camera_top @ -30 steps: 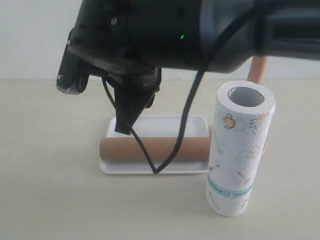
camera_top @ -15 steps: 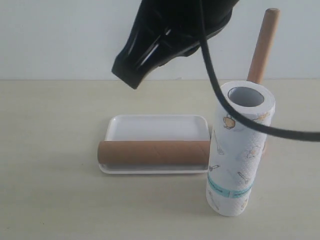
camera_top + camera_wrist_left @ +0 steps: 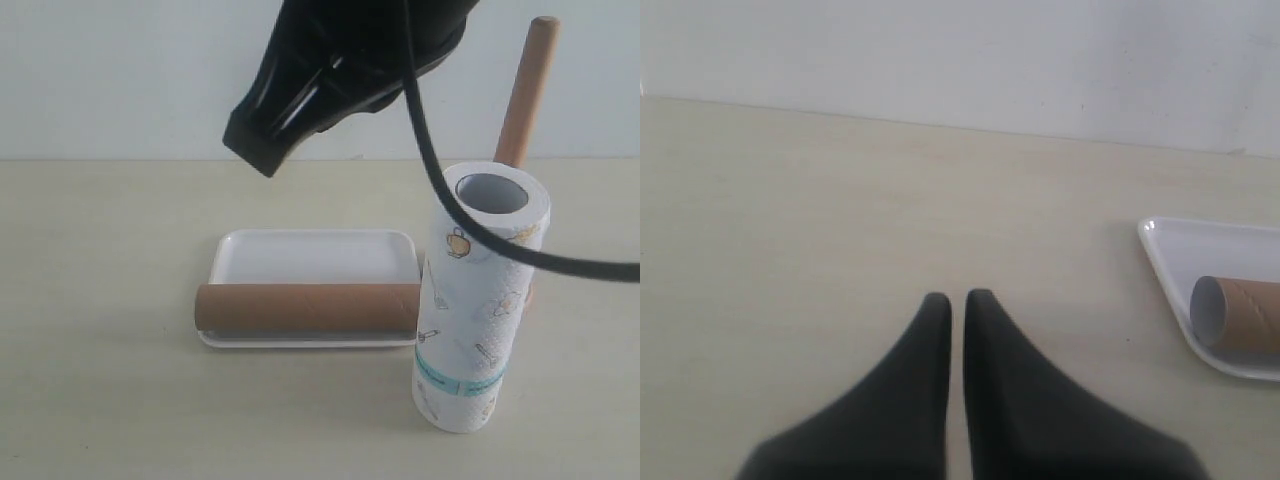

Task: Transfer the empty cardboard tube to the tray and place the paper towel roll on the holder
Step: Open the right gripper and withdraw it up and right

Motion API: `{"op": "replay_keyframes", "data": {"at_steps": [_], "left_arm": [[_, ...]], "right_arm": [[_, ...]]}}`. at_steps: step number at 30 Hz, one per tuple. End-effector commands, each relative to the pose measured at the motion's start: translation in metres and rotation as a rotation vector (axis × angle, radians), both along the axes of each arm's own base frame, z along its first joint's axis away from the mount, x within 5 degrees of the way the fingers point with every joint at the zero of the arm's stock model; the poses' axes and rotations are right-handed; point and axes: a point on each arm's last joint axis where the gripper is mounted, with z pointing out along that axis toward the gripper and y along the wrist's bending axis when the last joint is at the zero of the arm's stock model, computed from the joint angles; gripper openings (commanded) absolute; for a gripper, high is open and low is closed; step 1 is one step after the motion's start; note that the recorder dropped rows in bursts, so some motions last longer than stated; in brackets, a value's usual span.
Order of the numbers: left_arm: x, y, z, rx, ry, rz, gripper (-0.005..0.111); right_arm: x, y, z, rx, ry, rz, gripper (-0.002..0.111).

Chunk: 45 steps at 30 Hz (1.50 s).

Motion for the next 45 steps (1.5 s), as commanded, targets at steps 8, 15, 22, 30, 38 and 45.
{"op": "replay_keyframes", "data": {"at_steps": [8, 15, 22, 30, 38, 45], "left_arm": [[0.0, 0.0, -0.001, -0.003, 0.0, 0.001, 0.004], [0.0, 0.0, -0.001, -0.003, 0.0, 0.001, 0.004], [0.0, 0.0, -0.001, -0.003, 0.0, 0.001, 0.004], [0.0, 0.0, -0.001, -0.003, 0.0, 0.001, 0.004], [0.0, 0.0, -0.001, -0.003, 0.0, 0.001, 0.004], [0.0, 0.0, -0.001, -0.003, 0.0, 0.001, 0.004]], "right_arm": [[-0.005, -0.007, 0.009, 0.072, 0.022, -0.065, 0.0], [-0.017, -0.028, 0.033, 0.203, 0.001, -0.108, 0.0], [-0.025, -0.043, 0.039, 0.341, -0.027, -0.145, 0.0], [-0.006, -0.066, -0.031, 0.565, -0.04, -0.208, 0.0], [-0.016, -0.144, -0.108, 0.793, -0.143, -0.444, 0.0], [-0.061, -0.202, -0.147, 0.939, -0.337, -0.601, 0.0]]}}
